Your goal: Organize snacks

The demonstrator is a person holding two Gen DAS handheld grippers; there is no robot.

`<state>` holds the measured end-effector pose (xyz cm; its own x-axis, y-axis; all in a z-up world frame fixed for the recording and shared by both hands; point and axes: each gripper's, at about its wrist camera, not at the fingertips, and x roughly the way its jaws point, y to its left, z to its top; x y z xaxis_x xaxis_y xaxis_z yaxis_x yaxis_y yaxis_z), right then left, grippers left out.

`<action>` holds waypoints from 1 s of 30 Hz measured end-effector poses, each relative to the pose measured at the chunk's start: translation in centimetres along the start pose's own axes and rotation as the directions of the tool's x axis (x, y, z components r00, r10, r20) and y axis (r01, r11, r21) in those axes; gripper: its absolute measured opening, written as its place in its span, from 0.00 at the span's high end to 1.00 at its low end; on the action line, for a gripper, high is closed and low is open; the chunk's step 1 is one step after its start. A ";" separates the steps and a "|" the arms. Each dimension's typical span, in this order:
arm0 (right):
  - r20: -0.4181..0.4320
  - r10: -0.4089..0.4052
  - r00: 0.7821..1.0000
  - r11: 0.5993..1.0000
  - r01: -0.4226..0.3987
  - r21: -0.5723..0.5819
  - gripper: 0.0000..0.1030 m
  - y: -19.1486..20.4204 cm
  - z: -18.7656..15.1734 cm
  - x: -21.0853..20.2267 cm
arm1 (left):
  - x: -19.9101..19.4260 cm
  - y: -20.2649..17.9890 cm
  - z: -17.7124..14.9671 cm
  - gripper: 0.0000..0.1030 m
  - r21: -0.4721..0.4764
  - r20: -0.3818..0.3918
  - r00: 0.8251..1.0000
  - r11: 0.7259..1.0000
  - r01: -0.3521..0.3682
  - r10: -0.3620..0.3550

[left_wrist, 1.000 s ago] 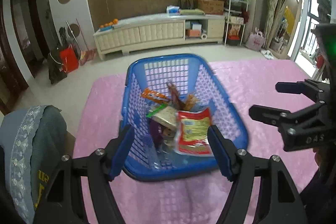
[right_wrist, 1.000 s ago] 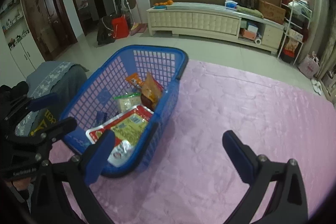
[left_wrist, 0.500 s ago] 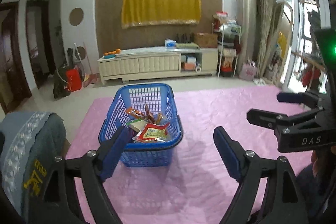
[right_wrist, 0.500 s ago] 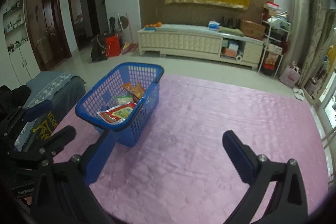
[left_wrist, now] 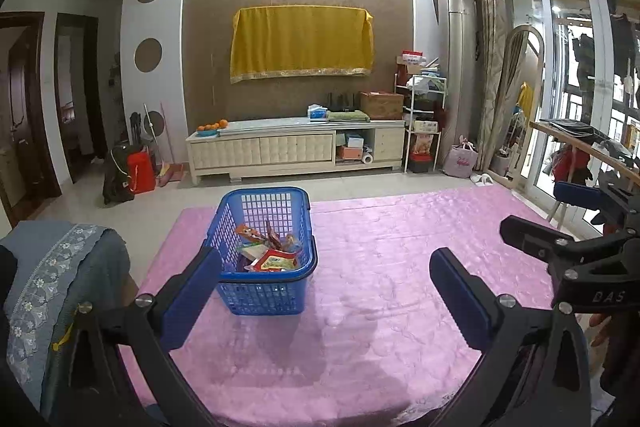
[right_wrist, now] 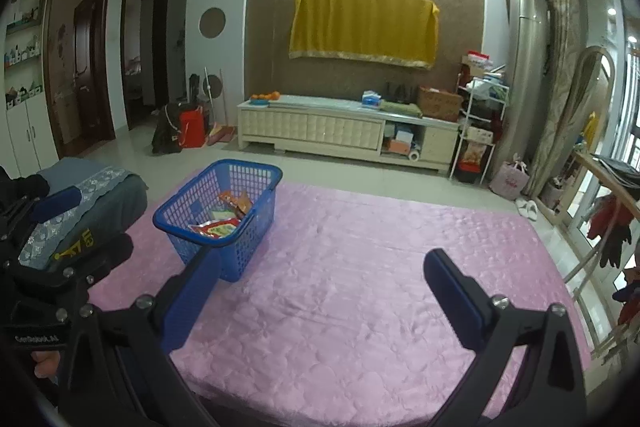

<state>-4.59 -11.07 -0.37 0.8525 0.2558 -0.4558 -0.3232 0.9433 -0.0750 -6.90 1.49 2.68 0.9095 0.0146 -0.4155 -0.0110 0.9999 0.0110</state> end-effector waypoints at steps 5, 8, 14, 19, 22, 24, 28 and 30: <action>0.001 -0.017 1.000 1.000 0.017 0.005 0.00 0.1 -0.3 -0.7 | -0.4 0.0 -0.3 0.00 -0.009 -0.010 1.000 1.000 0.007 -0.007; -0.005 -0.006 1.000 1.000 0.006 0.016 0.00 0.1 -0.4 -0.8 | -1.0 -0.5 -0.6 0.00 0.002 -0.008 1.000 1.000 0.008 -0.008; -0.014 0.013 1.000 1.000 -0.013 0.023 0.00 0.2 -0.9 -1.0 | -1.3 -0.9 -0.9 0.00 0.016 -0.012 1.000 1.000 0.008 -0.008; -0.022 0.020 1.000 1.000 -0.019 0.022 0.00 0.5 -1.2 -1.3 | -1.2 -0.9 -1.2 0.00 0.015 -0.017 1.000 1.000 0.013 -0.012; -0.027 0.029 0.999 0.999 -0.029 0.029 0.00 0.4 -1.5 -1.4 | -1.3 -0.7 -1.2 0.00 0.008 -0.018 1.000 1.000 0.023 -0.023; -0.029 0.031 0.999 0.999 -0.030 0.031 0.00 0.4 -1.6 -1.5 | -1.5 -0.8 -1.3 0.00 0.010 -0.016 1.000 1.000 0.024 -0.023; -0.032 0.034 0.999 0.999 -0.033 0.034 0.00 0.5 -1.6 -1.5 | -1.6 -0.8 -1.3 0.00 0.013 -0.014 1.000 1.000 0.026 -0.026; -0.032 0.033 0.999 0.999 -0.032 0.034 0.00 0.5 -1.6 -1.5 | -1.5 -0.8 -1.4 0.00 0.016 -0.017 0.999 0.999 0.031 -0.031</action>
<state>-6.72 -11.29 -1.12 0.8278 0.2801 -0.4861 -0.3362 0.9413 -0.0302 -8.87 0.69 2.05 0.9021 -0.0160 -0.4312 0.0238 0.9996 0.0127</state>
